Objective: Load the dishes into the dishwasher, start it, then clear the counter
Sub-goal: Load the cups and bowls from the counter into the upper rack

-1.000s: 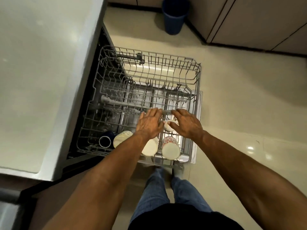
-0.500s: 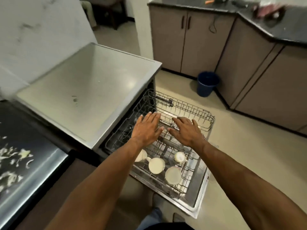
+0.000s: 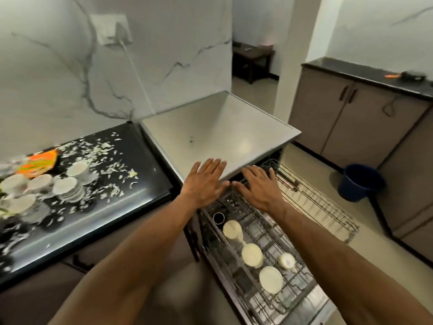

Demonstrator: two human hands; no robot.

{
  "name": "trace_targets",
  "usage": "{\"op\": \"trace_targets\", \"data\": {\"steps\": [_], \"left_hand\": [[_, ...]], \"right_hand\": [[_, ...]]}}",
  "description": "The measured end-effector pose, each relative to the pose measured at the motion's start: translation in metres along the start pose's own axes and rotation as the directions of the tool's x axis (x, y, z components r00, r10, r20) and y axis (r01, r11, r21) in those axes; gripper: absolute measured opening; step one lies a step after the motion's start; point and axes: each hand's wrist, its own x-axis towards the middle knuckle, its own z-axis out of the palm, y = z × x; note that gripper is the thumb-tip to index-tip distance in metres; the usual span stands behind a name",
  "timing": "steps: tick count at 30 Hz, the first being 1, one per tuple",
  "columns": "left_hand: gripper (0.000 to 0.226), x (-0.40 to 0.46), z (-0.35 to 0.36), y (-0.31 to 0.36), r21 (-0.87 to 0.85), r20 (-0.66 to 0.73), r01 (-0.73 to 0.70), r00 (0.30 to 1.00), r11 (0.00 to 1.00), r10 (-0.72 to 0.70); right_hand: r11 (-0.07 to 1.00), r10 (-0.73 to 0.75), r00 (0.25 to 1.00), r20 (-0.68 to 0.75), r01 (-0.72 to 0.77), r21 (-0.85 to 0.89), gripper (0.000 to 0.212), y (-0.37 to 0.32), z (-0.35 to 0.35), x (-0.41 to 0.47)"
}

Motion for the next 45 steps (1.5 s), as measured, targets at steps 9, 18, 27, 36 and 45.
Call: {"op": "trace_targets", "data": {"steps": [9,18,27,36,45], "left_hand": [[0.065,-0.055,-0.011,-0.114,-0.026,-0.061,0.198,0.978,0.980,-0.199],[0.065,-0.123,-0.010,-0.220,-0.047,-0.087,0.349,0.932,0.936,-0.352],[0.067,-0.176,0.006,-0.298,-0.092,-0.087,0.532,0.838,0.842,-0.539],[0.077,-0.183,0.034,-0.335,-0.281,-0.093,0.687,0.676,0.670,-0.731],[0.091,-0.150,0.066,-0.336,-0.642,0.002,0.706,0.392,0.300,-0.920]], "right_hand": [[0.984,-0.174,0.984,0.031,0.173,0.035,0.067,-0.111,0.022,0.065],[0.952,-0.306,0.949,0.071,0.303,0.046,0.064,-0.228,0.055,0.108],[0.895,-0.441,0.891,0.106,0.428,0.122,0.061,-0.321,0.091,0.149],[0.739,-0.637,0.767,0.078,0.580,0.342,0.050,-0.373,0.132,0.194],[0.672,-0.621,0.772,0.136,0.436,0.598,0.070,-0.385,0.191,0.214]]}}
